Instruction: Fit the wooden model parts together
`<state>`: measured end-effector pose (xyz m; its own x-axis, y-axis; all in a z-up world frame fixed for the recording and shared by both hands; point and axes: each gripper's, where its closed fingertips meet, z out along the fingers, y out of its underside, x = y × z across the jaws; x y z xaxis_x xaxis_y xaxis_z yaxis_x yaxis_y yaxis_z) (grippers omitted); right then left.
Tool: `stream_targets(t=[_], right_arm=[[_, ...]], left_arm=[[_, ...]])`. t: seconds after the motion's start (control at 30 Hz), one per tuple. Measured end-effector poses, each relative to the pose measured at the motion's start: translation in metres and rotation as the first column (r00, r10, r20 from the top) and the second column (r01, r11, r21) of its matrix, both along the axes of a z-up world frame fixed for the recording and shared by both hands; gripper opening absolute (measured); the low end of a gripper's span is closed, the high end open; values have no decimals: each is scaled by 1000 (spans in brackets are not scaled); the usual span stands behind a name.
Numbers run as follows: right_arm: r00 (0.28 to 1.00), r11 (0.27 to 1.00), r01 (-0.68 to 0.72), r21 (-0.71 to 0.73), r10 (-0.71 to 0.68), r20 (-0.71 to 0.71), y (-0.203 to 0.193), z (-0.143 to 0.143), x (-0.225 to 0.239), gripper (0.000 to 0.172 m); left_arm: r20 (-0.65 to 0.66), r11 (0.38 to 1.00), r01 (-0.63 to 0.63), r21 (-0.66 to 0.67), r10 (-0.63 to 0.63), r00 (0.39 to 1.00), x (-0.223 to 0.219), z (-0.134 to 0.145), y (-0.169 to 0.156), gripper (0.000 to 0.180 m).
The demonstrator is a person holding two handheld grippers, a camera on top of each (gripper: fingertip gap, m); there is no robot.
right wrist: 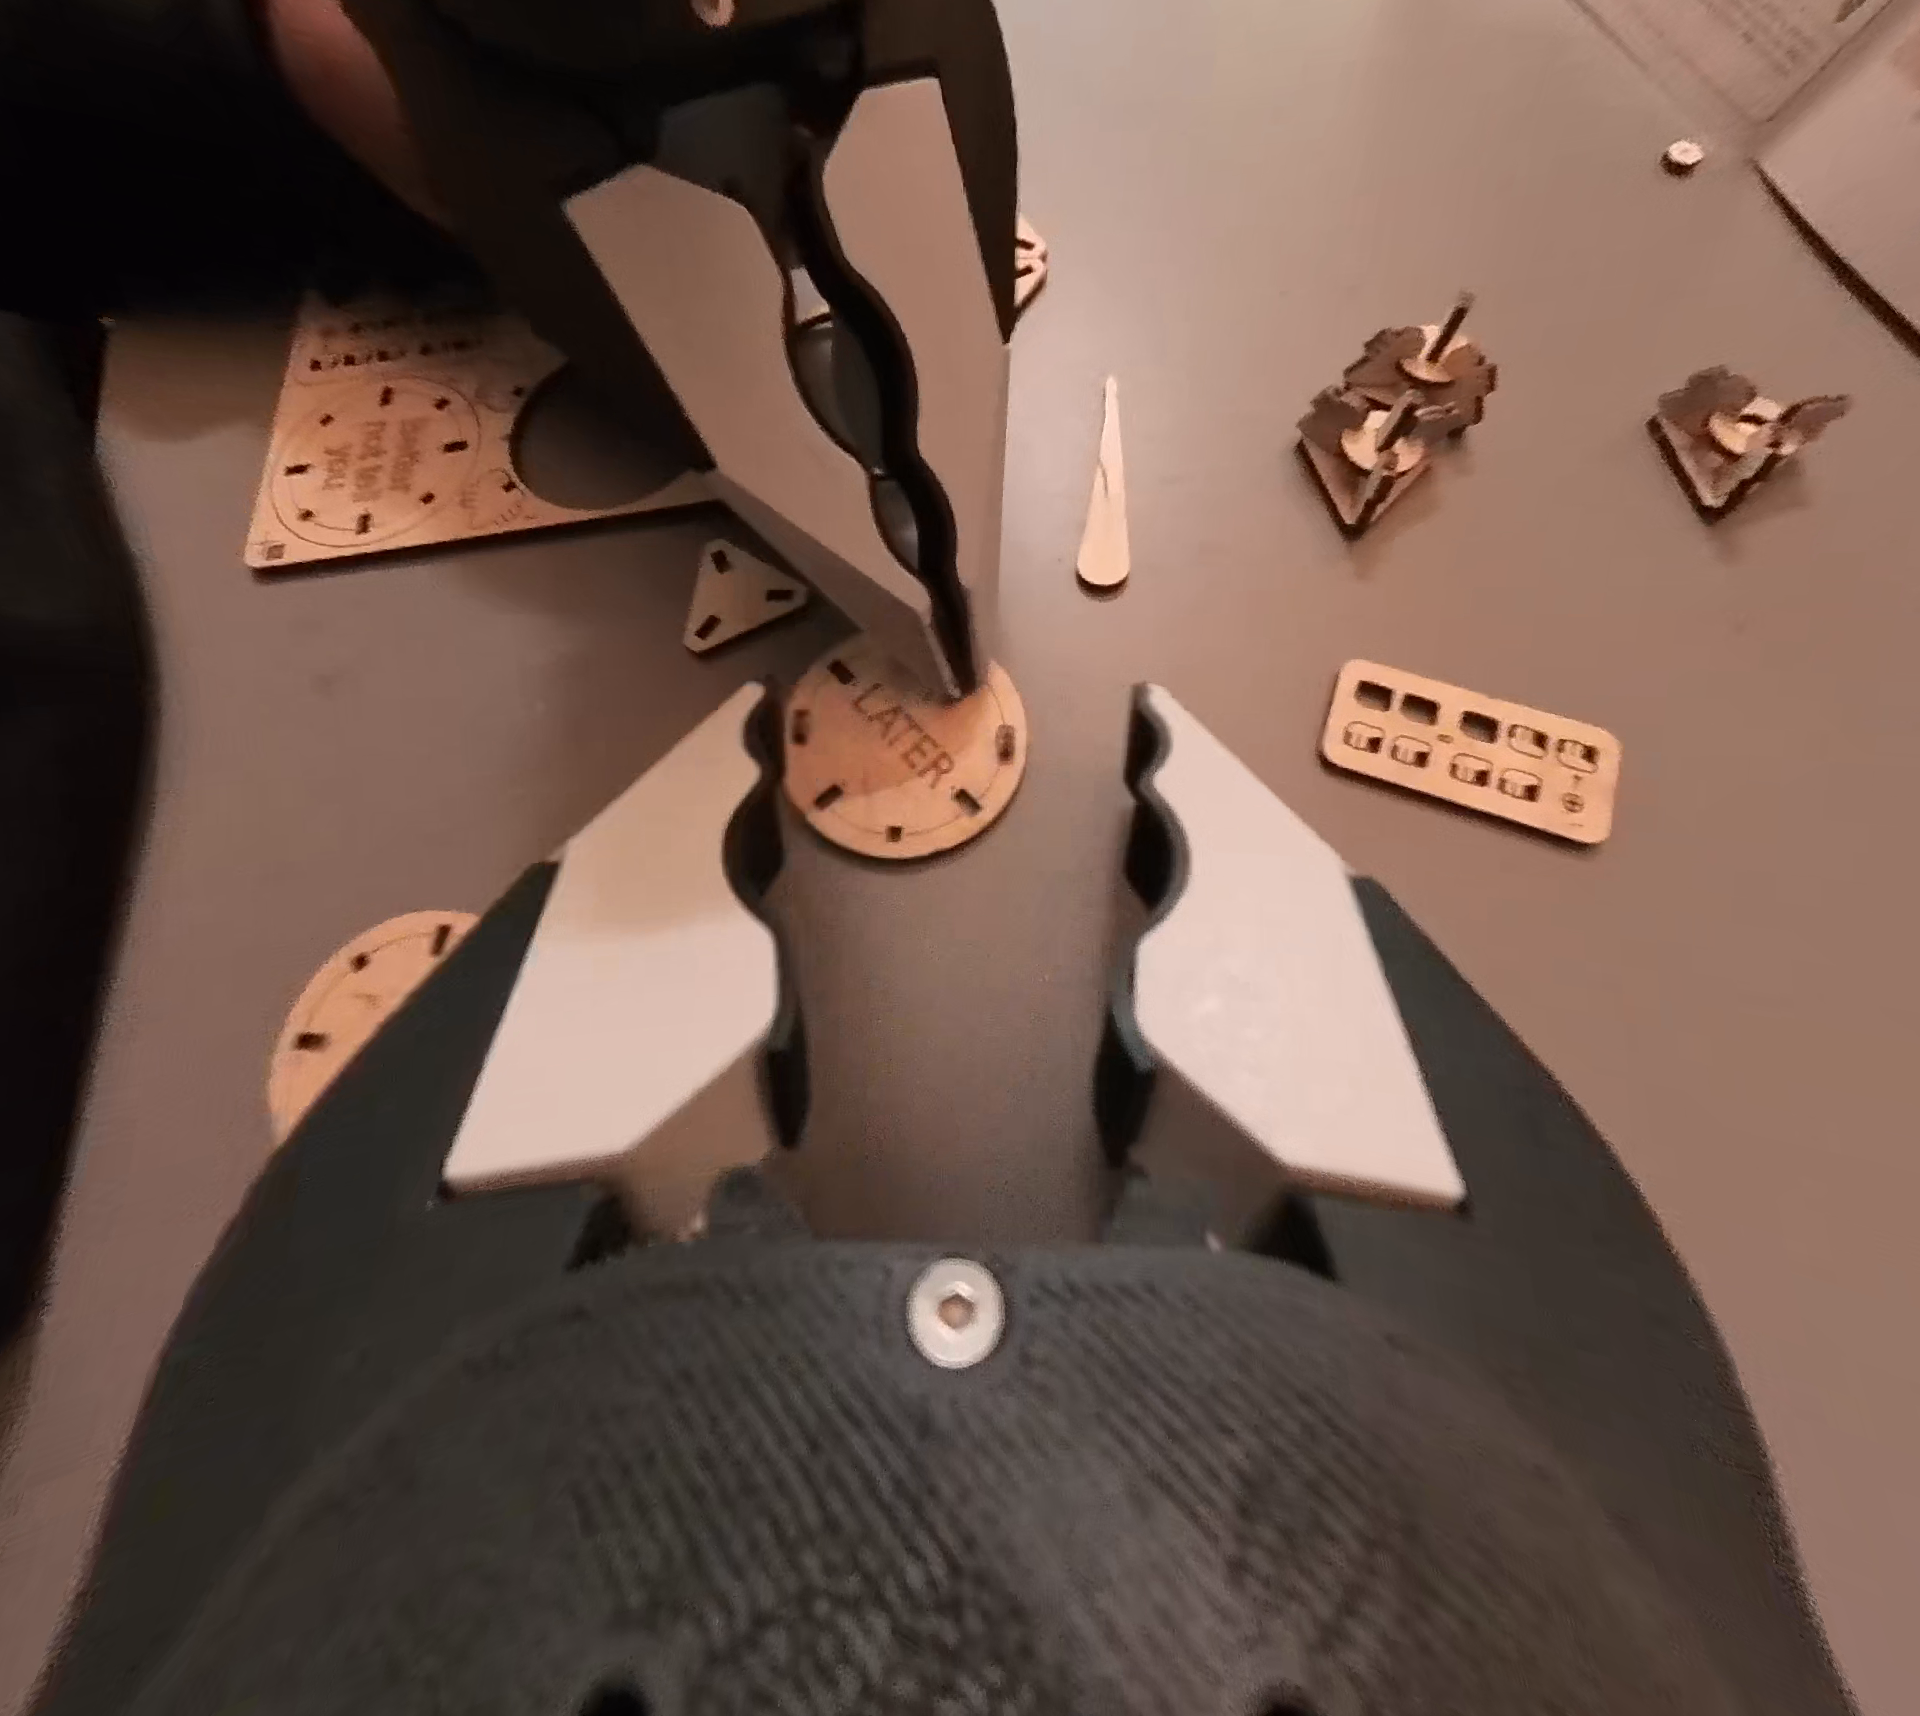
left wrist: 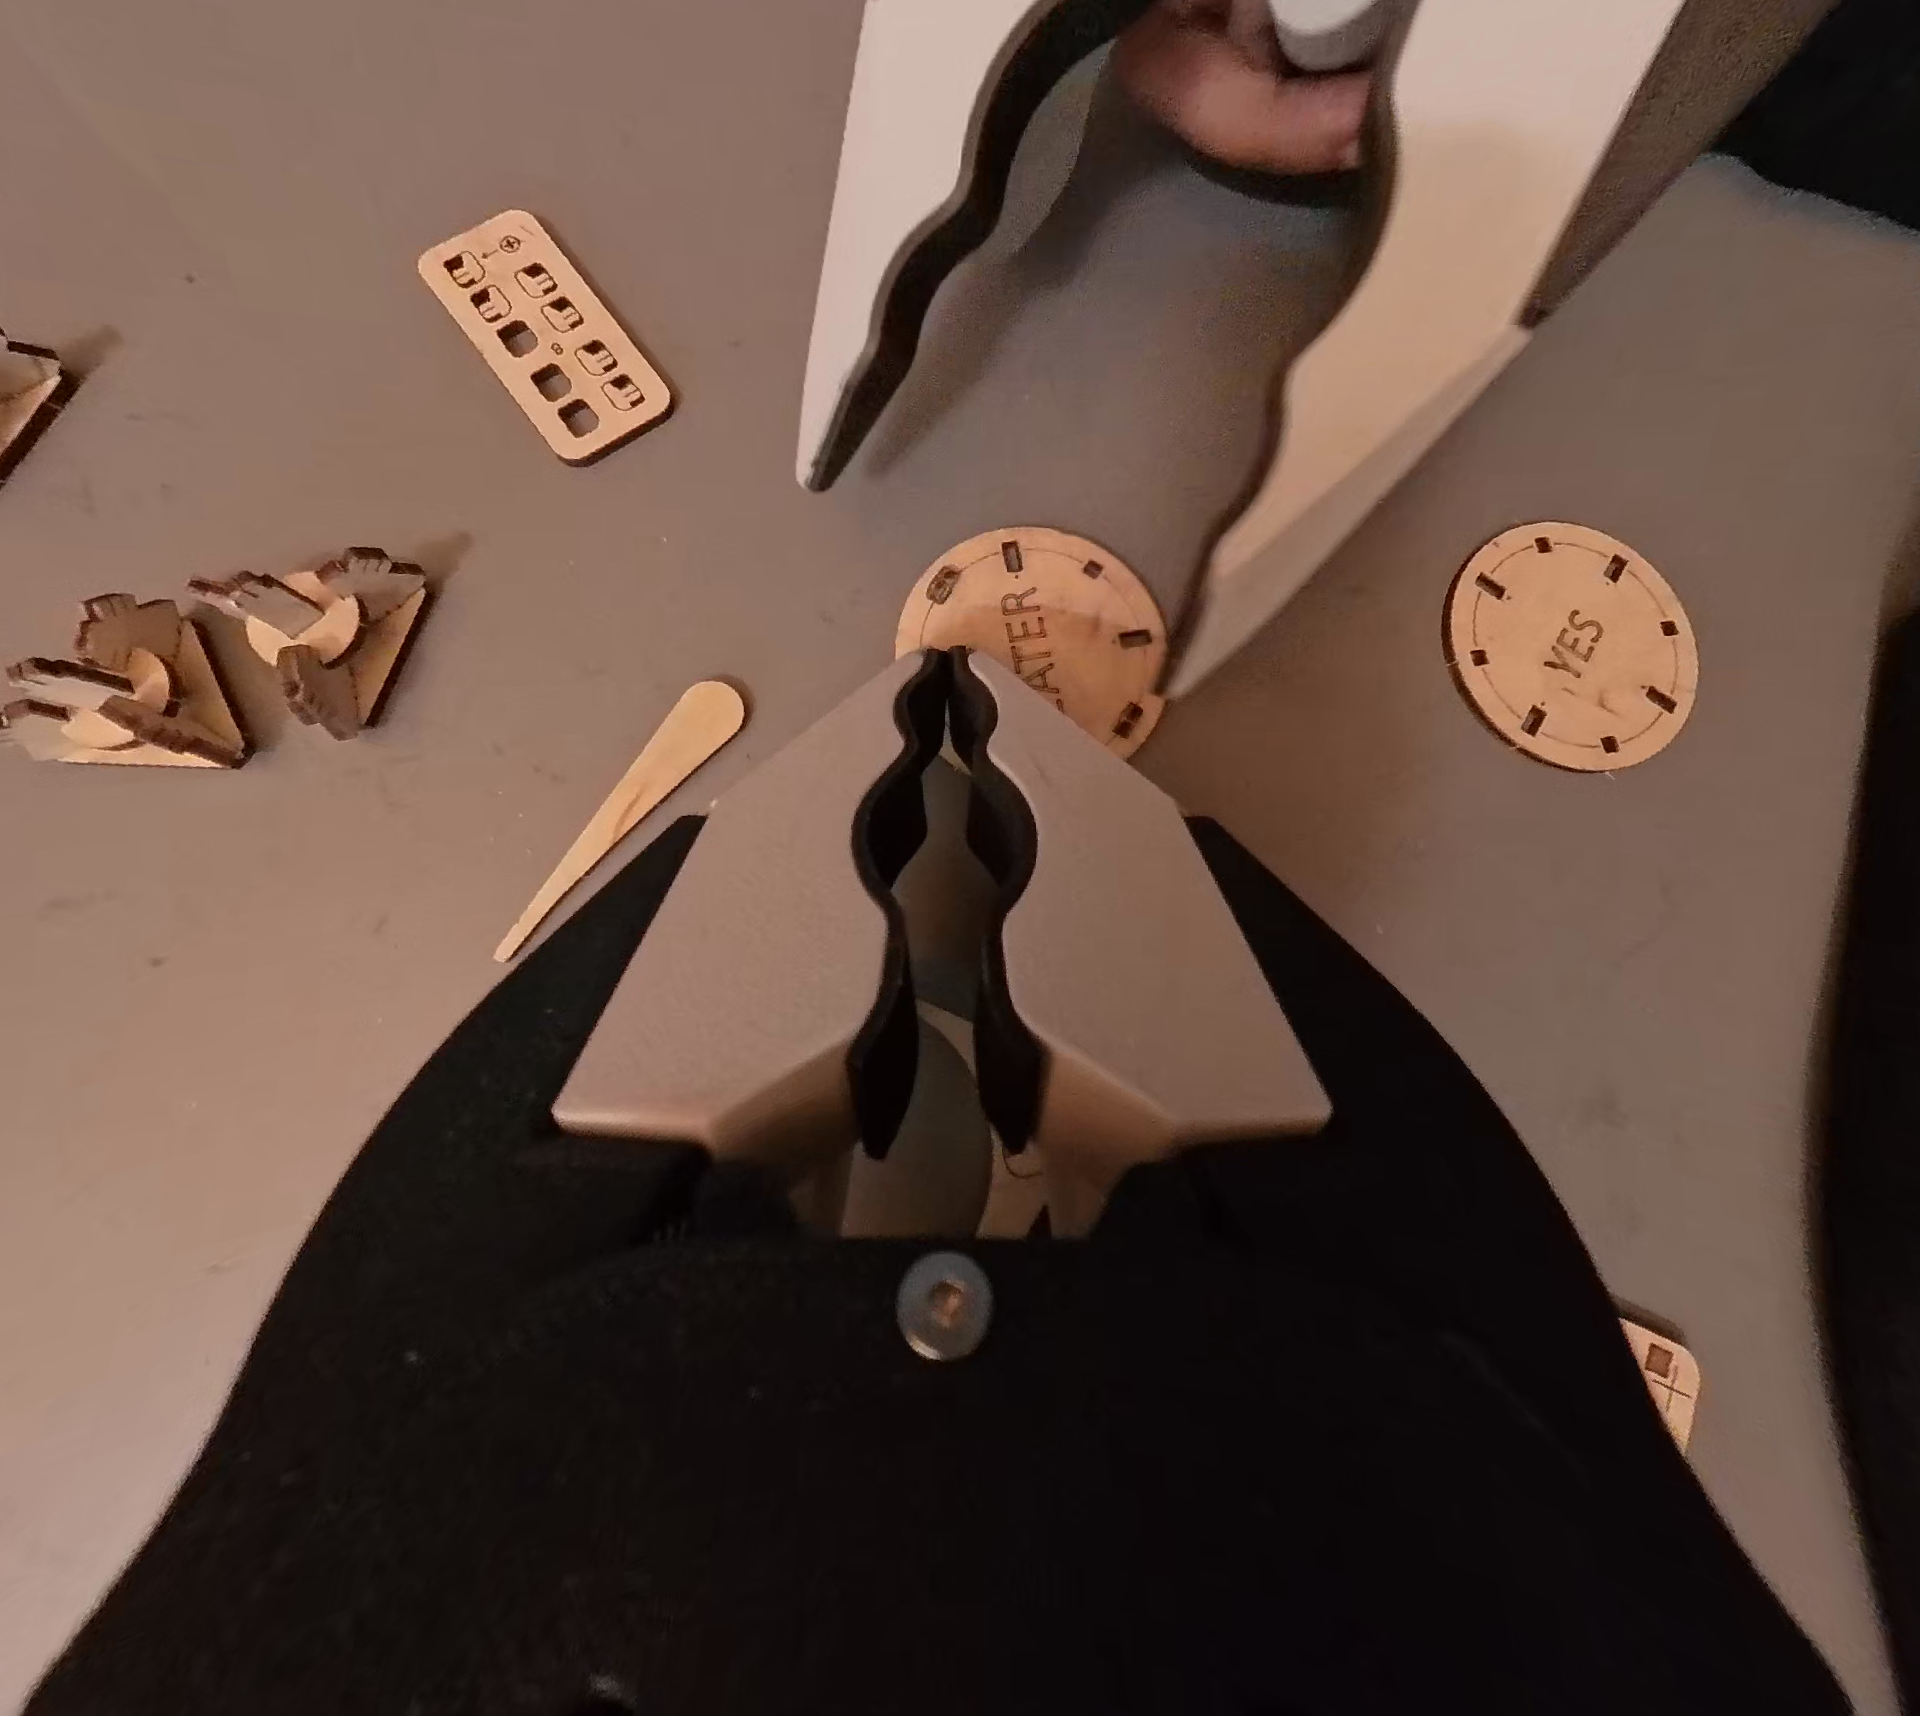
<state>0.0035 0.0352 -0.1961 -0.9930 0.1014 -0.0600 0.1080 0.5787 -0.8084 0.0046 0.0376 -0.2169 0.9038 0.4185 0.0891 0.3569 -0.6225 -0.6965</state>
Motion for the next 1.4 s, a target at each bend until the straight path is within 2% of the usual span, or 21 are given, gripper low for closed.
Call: stream_targets(t=[0.1,0.3,0.43,0.97,1.13,1.23,1.4], right_arm=[[998,999,-40,-11,41,54,-2,-1,14,71],[998,994,-17,110,23,-56,-1,-20,13,63],[998,994,-8,106,14,-61,-1,-19,12,52],[988,995,-15,99,30,-150,-2,-16,11,54],[989,995,-25,100,39,-141,-2,-17,13,49],[993,995,3,102,9,-120,-1,-18,9,57],[993,995,-15,102,27,-115,0,-18,12,50]], left_arm=[[5,1000,0,3,0,1000,0,0,0,1],[6,1000,0,3,0,1000,0,0,0,1],[10,1000,-1,5,1,1000,0,0,0,1],[17,1000,-3,9,3,1000,0,0,0,1],[14,1000,-3,7,3,1000,0,0,0,1],[15,1000,-3,7,3,1000,0,0,0,1],[16,1000,-4,7,4,1000,0,0,0,1]])
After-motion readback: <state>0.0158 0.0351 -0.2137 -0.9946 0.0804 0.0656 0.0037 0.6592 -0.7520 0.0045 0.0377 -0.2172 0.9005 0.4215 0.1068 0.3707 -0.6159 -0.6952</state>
